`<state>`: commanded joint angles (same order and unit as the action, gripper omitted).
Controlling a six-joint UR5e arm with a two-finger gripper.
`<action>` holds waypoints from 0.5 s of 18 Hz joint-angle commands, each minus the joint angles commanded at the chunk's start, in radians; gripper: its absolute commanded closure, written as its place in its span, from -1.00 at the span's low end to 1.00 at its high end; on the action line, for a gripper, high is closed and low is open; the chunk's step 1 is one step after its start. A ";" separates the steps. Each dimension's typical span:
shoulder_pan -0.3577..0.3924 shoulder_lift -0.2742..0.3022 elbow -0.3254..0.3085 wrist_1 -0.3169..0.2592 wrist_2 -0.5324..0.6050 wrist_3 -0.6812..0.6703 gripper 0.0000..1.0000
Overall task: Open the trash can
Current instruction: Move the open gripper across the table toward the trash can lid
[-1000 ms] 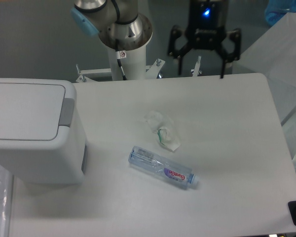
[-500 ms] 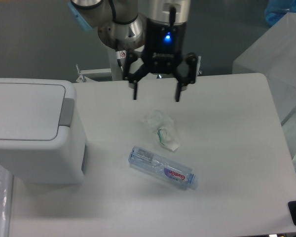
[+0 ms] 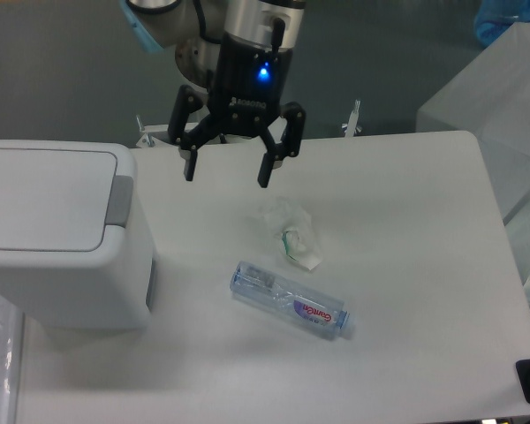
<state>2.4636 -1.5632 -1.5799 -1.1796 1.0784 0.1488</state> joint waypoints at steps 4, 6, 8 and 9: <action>-0.020 0.000 -0.011 0.000 0.002 -0.005 -1.00; -0.024 0.003 -0.031 0.002 0.002 0.000 -1.00; -0.041 0.008 -0.048 0.002 0.002 0.002 -1.00; -0.046 0.008 -0.052 0.002 0.002 0.000 -1.00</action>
<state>2.4176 -1.5555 -1.6321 -1.1781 1.0799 0.1488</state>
